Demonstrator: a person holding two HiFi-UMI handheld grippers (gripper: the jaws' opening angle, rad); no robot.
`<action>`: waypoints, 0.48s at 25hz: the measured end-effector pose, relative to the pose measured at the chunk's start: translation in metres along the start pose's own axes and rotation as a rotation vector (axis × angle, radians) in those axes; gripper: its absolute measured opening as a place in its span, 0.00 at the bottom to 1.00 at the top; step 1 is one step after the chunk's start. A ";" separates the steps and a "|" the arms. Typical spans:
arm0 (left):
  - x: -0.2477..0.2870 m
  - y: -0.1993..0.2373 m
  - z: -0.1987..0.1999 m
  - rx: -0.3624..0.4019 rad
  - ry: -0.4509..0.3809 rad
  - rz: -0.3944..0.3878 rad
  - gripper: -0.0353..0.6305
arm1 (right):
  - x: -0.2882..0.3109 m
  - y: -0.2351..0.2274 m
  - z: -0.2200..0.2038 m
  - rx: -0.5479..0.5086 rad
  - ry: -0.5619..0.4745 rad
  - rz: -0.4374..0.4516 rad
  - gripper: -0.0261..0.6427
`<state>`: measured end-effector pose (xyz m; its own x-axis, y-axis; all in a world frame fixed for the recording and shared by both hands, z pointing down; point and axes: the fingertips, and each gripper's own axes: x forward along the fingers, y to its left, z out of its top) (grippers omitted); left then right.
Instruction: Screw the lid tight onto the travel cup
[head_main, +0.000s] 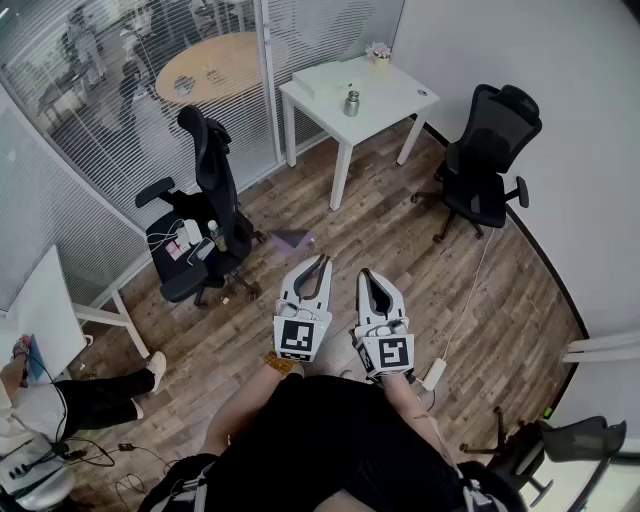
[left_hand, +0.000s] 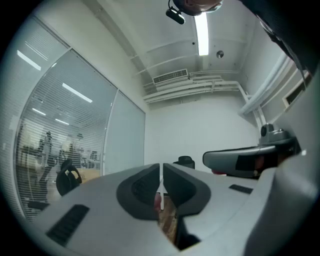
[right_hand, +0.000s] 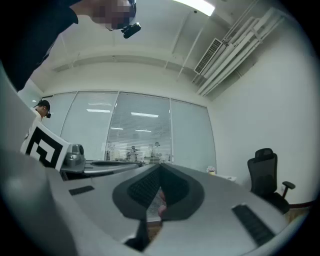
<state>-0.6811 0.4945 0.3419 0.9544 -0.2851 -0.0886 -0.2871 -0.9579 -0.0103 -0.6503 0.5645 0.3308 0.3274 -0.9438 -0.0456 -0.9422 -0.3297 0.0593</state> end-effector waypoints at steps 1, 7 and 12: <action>0.002 0.006 -0.001 0.003 -0.001 -0.001 0.09 | 0.006 0.002 -0.002 0.001 0.002 0.000 0.03; 0.023 0.031 -0.010 0.007 -0.003 -0.049 0.09 | 0.041 0.004 -0.017 0.064 0.030 0.011 0.03; 0.062 0.034 -0.024 0.008 0.007 -0.095 0.09 | 0.066 -0.015 -0.026 0.003 0.058 0.029 0.03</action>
<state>-0.6292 0.4437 0.3596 0.9779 -0.1932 -0.0803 -0.1959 -0.9803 -0.0265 -0.6129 0.5064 0.3532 0.3035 -0.9527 0.0142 -0.9515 -0.3023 0.0572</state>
